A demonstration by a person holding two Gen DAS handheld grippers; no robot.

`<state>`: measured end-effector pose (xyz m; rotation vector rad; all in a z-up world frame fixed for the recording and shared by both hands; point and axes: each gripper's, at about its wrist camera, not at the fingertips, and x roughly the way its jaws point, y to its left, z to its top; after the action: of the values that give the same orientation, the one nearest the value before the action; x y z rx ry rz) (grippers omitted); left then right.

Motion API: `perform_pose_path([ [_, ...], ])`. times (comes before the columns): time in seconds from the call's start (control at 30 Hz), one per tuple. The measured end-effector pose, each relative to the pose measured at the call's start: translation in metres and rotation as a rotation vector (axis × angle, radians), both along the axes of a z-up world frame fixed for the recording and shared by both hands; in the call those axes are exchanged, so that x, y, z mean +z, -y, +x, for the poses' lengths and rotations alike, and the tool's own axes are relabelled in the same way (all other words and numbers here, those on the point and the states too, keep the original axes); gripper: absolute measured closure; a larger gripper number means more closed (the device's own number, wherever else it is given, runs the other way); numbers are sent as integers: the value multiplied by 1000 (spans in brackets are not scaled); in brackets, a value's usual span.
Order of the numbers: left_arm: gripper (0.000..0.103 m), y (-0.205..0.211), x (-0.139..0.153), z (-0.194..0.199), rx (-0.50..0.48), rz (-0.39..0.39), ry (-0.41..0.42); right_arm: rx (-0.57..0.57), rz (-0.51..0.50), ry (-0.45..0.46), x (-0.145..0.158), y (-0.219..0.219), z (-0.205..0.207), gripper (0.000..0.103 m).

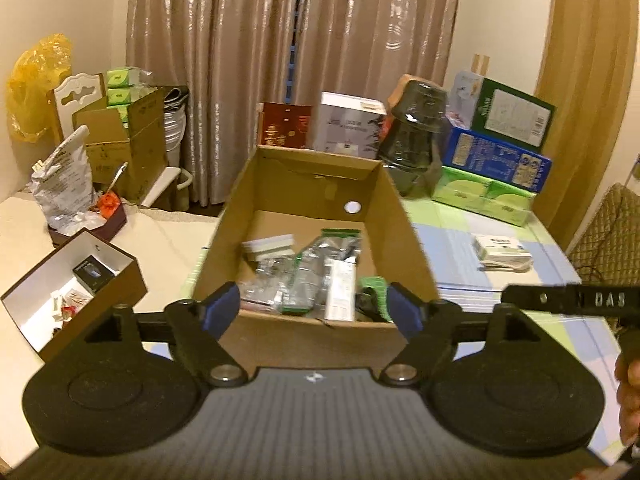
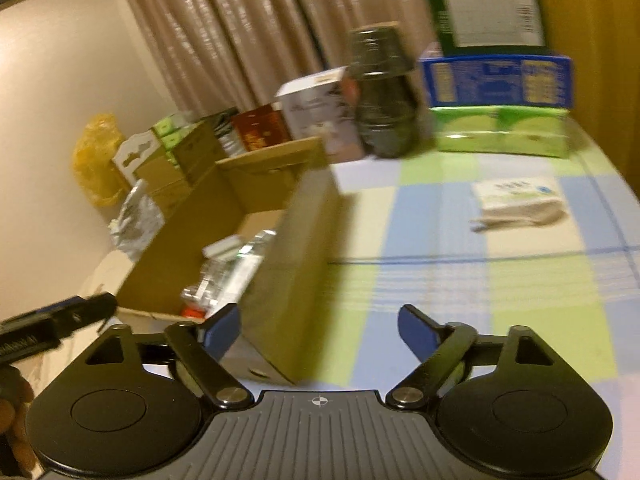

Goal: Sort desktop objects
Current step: 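Open both tools to drop the clear box and black cable into the cardboard box, then move both tools toward the white Mecobalamin box and white spoon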

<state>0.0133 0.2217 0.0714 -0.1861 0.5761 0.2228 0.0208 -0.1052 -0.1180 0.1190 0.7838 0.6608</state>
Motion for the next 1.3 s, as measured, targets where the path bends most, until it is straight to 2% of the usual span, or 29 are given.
perform_pose_path([
  [0.23, 11, 43, 11, -1, -70, -2, 19, -84, -49, 7, 4, 64, -13, 2],
  [0.4, 2, 75, 19, 5, -144, 21, 25, -132, -65, 11, 7, 103, -14, 2],
  [0.67, 1, 117, 21, 31, -283, 75, -13, -142, -120, 23, 7, 144, 5, 2],
  [0.9, 1, 142, 12, 74, -400, 124, -64, -82, -196, 57, 6, 162, 42, 2],
  [1.1, 2, 162, -2, 114, -521, 156, -121, 11, -281, 96, -7, 164, 82, 2],
  [1.3, 3, 180, -21, 162, -601, 214, -175, 119, -343, 126, -23, 159, 122, 2],
])
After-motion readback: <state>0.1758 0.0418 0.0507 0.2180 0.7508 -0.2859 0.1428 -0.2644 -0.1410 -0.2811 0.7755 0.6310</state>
